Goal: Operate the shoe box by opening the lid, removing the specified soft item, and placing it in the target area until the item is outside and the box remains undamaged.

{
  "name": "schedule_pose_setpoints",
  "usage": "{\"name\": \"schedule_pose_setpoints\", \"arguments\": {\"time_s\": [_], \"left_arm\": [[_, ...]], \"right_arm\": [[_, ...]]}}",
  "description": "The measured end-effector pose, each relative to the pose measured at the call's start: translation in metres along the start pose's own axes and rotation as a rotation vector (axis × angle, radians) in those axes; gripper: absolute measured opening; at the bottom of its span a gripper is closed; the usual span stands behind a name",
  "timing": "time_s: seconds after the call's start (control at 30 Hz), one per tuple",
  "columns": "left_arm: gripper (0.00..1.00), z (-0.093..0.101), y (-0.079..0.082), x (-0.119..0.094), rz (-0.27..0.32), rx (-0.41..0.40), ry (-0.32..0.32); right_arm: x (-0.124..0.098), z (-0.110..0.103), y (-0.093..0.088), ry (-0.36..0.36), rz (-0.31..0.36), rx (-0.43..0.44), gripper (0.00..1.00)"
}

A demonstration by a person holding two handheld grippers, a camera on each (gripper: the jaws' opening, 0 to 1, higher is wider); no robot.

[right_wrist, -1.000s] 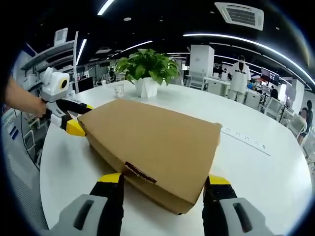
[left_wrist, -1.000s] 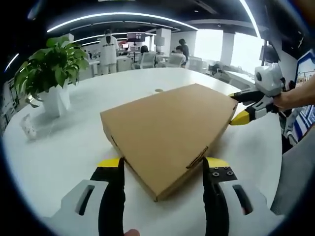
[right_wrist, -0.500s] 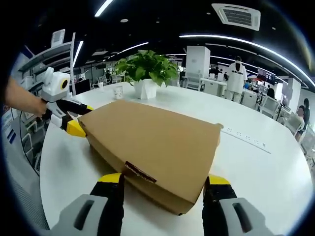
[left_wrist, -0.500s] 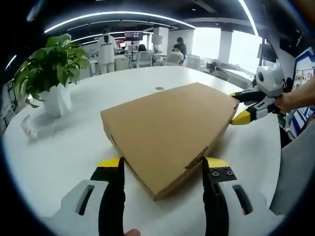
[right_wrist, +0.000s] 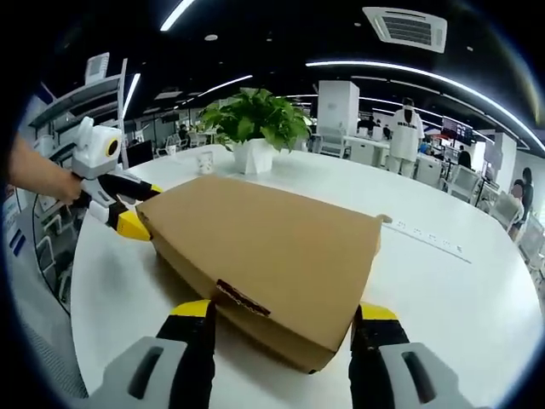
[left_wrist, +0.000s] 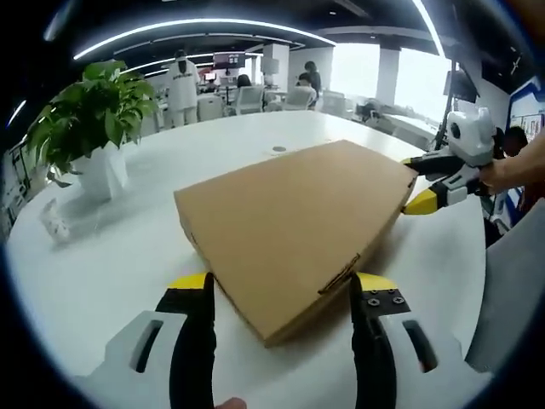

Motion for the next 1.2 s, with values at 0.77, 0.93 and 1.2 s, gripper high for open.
{"name": "schedule_pose_setpoints", "arguments": {"time_s": [0.77,0.93,1.2], "left_arm": [[0.64,-0.004,-0.009,-0.025,-0.019,0.015,-0.015],[0.64,-0.006,-0.011,-0.028,-0.024,0.015,-0.016],[0.64,-0.009,-0.015,-0.034,-0.025,0.016,-0.019]], "right_arm": [[-0.006,-0.032,0.000,-0.022,0.013,0.028,0.60],[-0.006,-0.036,0.000,-0.023,0.010,0.028,0.60],[-0.006,-0.045,0.000,-0.028,0.009,0.030,0.60]]}}
Point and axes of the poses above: the point that each gripper's makers call its tool centre point, and the gripper's own axes: x roughly forward along the fingers, z roughly to its right, y roughly out of its top, the point moved 5 cm from there along -x, roughly backward along the fingers, and after that the axes turned 6 degrees about -y, right-handed, at the moved point
